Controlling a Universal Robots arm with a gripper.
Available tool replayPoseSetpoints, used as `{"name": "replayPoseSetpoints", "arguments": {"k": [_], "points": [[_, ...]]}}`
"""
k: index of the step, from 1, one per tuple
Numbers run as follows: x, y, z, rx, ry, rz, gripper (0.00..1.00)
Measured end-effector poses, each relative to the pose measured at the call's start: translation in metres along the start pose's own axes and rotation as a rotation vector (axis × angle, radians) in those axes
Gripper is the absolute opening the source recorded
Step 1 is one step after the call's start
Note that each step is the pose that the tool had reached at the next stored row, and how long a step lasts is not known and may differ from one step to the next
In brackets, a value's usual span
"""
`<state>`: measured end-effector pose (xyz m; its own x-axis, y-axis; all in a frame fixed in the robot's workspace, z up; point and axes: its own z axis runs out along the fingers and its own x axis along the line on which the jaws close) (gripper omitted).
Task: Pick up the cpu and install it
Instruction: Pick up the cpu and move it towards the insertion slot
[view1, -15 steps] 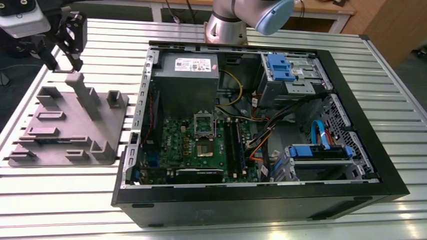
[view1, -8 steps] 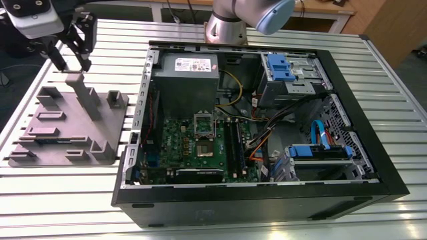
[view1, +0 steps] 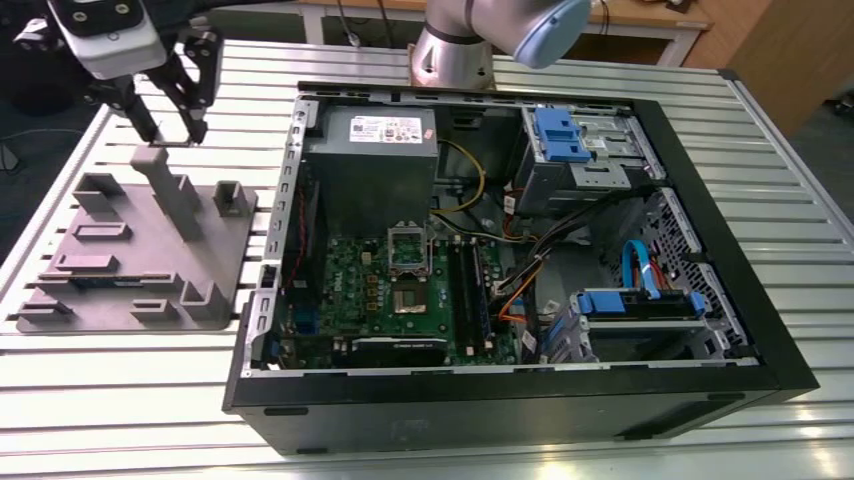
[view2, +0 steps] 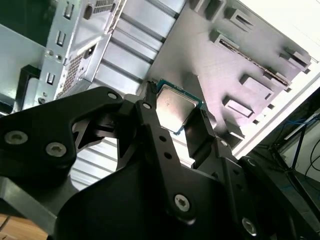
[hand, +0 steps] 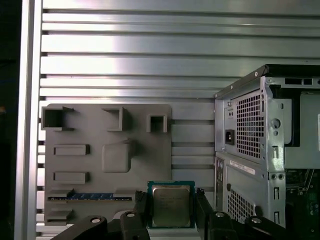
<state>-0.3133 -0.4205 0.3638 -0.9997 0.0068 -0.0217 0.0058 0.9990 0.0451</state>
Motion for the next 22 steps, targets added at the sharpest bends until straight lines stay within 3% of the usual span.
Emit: {"name": "replayPoseSetpoints", "arguments": {"k": [22], "points": [[-0.0709, 0.0004, 0.0016, 0.0, 0.0019, 0.0, 0.47]]}}
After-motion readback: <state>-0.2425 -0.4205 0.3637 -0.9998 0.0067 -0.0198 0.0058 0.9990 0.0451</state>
